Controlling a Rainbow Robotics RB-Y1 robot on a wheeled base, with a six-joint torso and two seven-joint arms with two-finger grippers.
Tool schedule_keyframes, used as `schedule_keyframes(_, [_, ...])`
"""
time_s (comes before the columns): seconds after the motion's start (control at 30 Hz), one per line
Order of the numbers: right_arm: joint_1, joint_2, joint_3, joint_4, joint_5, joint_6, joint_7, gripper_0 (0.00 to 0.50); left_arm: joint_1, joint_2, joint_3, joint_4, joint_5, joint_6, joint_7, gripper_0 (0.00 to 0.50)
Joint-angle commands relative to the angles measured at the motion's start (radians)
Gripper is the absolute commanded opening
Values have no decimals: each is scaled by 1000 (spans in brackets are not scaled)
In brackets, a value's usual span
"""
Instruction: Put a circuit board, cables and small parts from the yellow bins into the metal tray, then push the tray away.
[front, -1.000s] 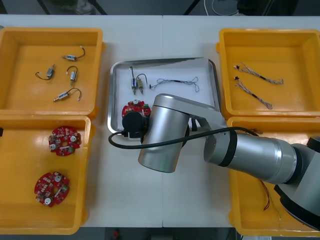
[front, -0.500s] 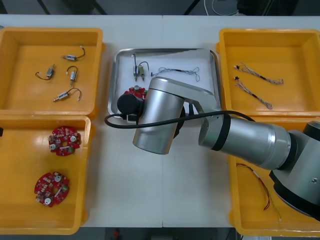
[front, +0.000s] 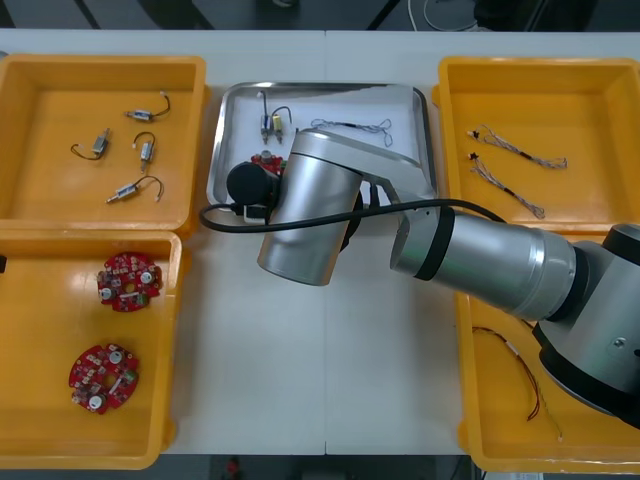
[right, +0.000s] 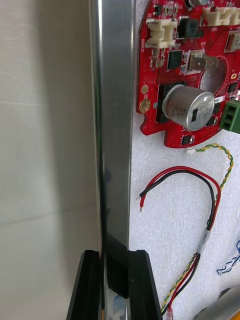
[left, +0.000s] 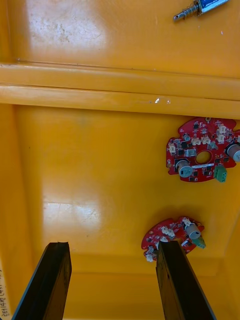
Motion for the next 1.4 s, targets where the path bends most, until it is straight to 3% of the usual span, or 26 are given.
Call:
schedule_keyframes(0.03, [-59,25,-30,20,19,-45,-25,0,17,-7,-13,-24,-10,-11,-60,500])
schedule_keyframes(0.37, [-78,27,-30,103,42,-175,-18,0,17,-7,-13,-24,-10,-11,-60,500])
schedule_keyframes(0.83, [-84,27,-30,180,72,-244,-2,0,17,-7,-13,-24,-10,-11,-60,500])
schedule_keyframes(0.87, [-84,27,-31,180,74,-244,-4,31,17,-7,-13,-24,-10,-11,-60,500])
schedule_keyframes(0.9, [-85,27,-30,180,72,-244,-7,139,17,-7,-13,-24,-10,-11,-60,500])
schedule_keyframes(0.97, [-85,27,-33,180,72,-241,-12,451,17,-7,-13,-24,-10,-11,-60,500])
schedule_keyframes(1.0, [-85,27,-34,180,72,-238,-12,500,17,-7,-13,-24,-10,-11,-60,500])
schedule_keyframes(1.4, [-62,30,-66,97,14,-122,-38,500,17,-7,-13,-24,-10,-11,-60,500])
